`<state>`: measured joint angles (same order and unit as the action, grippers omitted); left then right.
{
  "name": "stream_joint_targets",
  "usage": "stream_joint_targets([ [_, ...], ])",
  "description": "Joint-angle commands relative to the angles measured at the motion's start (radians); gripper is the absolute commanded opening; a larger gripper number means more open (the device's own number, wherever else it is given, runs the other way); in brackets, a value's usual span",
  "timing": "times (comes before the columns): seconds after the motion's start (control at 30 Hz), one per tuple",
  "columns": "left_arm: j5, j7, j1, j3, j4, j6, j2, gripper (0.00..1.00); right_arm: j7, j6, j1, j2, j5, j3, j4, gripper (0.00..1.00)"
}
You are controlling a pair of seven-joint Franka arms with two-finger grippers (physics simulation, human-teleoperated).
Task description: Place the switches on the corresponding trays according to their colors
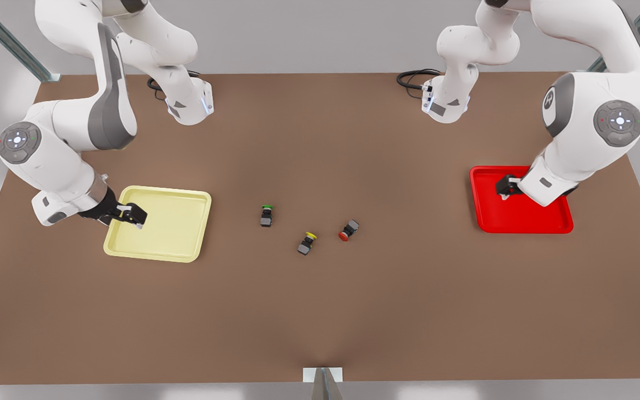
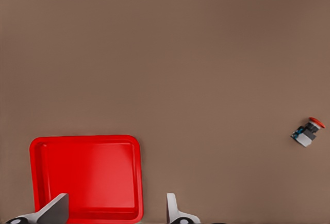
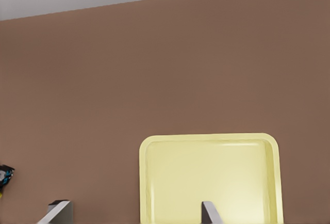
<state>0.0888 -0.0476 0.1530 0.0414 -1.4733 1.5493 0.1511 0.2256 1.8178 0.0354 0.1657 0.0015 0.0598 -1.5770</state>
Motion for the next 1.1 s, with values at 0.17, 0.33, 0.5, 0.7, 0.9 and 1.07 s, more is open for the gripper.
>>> stream_joint_targets([
  [0.17, 0.012, -0.012, 0.158, -0.146, 0.002, 0.029, 0.214, 1.00, -0.003, 0.000, -0.002, 0.003, 0.000, 0.000, 0.003, 1.00],
  [0.33, -0.018, -0.133, 0.438, -0.146, 0.154, 0.255, 0.499, 1.00, -0.019, 0.003, 0.001, 0.020, -0.003, 0.003, 0.025, 1.00],
  [0.5, -0.032, -0.103, 0.448, -0.152, -0.103, 0.546, 0.509, 1.00, -0.002, -0.008, 0.060, 0.081, -0.011, 0.135, 0.034, 1.00],
  [0.7, -0.041, -0.028, 0.418, -0.152, -0.266, 0.716, 0.481, 1.00, 0.586, 0.147, 0.351, 0.351, 0.002, 0.127, 0.138, 1.00],
  [0.9, -0.041, -0.029, 0.418, -0.152, -0.263, 0.834, 0.513, 1.00, 0.794, 0.297, 0.463, 0.537, -0.009, 0.089, 0.144, 1.00],
  [1.07, -0.037, 0.054, 0.418, -0.152, -0.263, 0.834, 0.536, 1.00, 0.868, 0.353, 0.471, 0.715, -0.038, 0.094, 0.273, 1.00],
])
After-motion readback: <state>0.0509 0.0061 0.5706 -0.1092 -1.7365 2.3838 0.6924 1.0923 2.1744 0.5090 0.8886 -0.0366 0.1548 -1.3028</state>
